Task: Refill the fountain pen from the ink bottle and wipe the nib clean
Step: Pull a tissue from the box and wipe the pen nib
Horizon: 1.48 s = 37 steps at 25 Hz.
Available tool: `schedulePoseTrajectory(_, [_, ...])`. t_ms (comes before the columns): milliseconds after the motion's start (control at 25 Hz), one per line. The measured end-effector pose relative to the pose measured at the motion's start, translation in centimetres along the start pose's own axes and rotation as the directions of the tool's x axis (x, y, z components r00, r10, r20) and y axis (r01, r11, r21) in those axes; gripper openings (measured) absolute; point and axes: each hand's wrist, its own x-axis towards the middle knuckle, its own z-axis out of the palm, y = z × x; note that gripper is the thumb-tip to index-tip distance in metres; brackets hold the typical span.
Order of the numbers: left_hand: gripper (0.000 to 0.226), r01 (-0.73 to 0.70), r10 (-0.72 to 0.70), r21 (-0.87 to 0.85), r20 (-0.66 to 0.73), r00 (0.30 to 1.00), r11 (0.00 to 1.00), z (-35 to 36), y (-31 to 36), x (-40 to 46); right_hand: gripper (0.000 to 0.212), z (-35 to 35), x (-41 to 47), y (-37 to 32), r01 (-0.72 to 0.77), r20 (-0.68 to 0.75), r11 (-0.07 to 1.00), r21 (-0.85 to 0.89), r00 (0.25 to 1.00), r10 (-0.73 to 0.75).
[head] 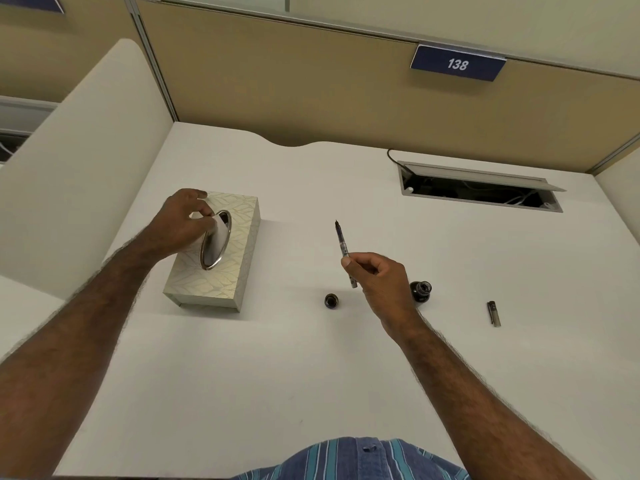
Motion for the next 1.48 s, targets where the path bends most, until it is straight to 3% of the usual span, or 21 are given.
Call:
schedulePoseTrajectory(280, [0.008, 0.017, -0.032, -0.375, -0.034, 0.999, 0.927, -1.7, 2.2, -0.3, 0.013, 0.0, -0.2, -0.2, -0.002, 0.004, 1.000, 0.004, 1.000, 0.002])
schedulePoseTrajectory(560, [0.011, 0.035, -0.081, -0.575, -0.055, 0.995, 0.817, -0.8, 6.1, -0.5, 0.012, -0.8, -0.6, -0.7, 0.023, -0.013, 1.000, 0.017, 1.000, -0.023])
schedulePoseTrajectory(880, [0.007, 0.120, -0.151, -0.650, 0.008, 0.989, 0.751, 6.1, 10.7, -2.9, 0.011, -3.8, -2.3, -1.4, 0.075, -0.030, 0.995, 0.066, 0.997, -0.073])
schedulePoseTrajectory(1200, [0.015, 0.203, -0.123, -0.703, 0.163, 0.979, 0.681, 13.7, 15.3, -5.6, 0.021, -8.0, -4.3, -0.6, 0.101, -0.065, 0.992, 0.077, 0.993, -0.096])
schedulePoseTrajectory(1480, [0.018, 0.319, -0.105, -0.810, 0.309, 0.945, 0.492, 18.7, 20.1, -7.8, 0.017, -10.7, -4.9, 0.2, 0.103, -0.093, 0.990, 0.098, 0.991, -0.093])
